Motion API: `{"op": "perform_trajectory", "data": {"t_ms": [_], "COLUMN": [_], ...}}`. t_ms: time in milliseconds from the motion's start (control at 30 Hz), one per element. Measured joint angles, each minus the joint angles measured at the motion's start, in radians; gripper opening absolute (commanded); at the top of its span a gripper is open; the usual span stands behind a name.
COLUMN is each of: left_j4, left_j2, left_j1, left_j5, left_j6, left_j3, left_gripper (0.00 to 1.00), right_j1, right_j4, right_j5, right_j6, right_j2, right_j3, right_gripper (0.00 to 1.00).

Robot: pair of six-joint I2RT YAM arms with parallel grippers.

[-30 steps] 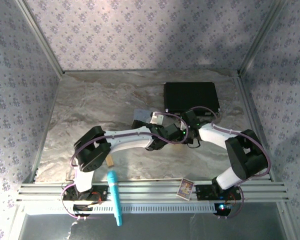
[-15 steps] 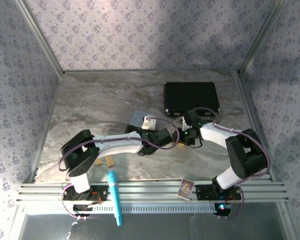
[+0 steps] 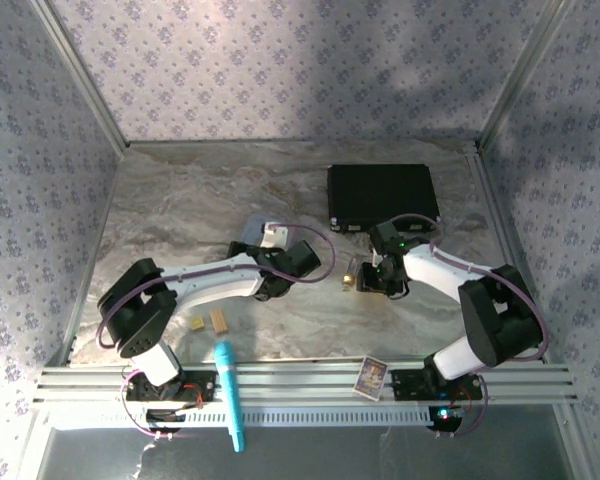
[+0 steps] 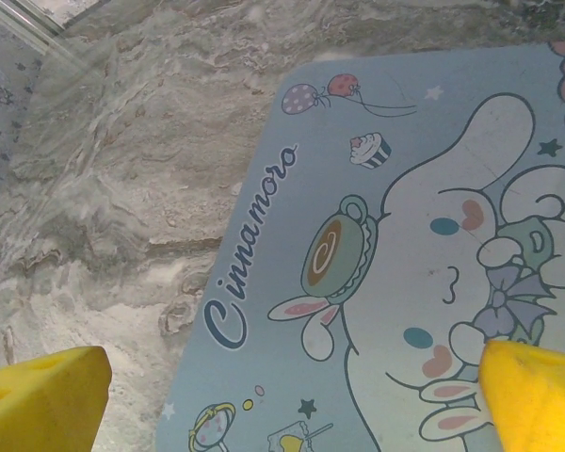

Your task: Unlock the padlock with the key

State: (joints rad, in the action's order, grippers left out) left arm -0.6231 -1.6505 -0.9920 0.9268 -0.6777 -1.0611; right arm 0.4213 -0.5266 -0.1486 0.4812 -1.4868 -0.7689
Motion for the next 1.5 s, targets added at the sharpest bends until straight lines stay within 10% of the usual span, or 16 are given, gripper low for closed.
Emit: {"op": "perform_trajectory", "data": {"t_ms": [167,400,833,1100,1500], "left_j4": [-0.007,0.064,0.374,0.787,1.278], "left_j2": [0.088,0.390,0.606,0.561,0.241], "left_j1": [0.042,0.174,0.603,0.921,1.043], "left_j5": [-0.053,-0.247,-0.153,-0.325,-0.648], "left_j6": [0.085,0.173,0.359,0.497,0.547], "left_j3": [0.054,0.140,0.411,0.653,0.690], "left_gripper": [1.00,1.00,1.00,1.00,1.00], "right_j1": [0.000,-0.003,-0.156,-0.378,-0.480], "right_j4": [0.003,0.017,0.265,0.603,1.112], "right_j5": [0.013,0.063,0.235,0.326,0.222], "right_j6": [-0.018,-0.059,-0.238,-0.395,-0.448], "right_j2": [0.063,0.192,0.324,0.285,0.114], "right_j3": [-0.005,-0.063,-0.017,0.203,0.395], "right_gripper": [0.80,0.99,0.98,0.98,0.99]}}
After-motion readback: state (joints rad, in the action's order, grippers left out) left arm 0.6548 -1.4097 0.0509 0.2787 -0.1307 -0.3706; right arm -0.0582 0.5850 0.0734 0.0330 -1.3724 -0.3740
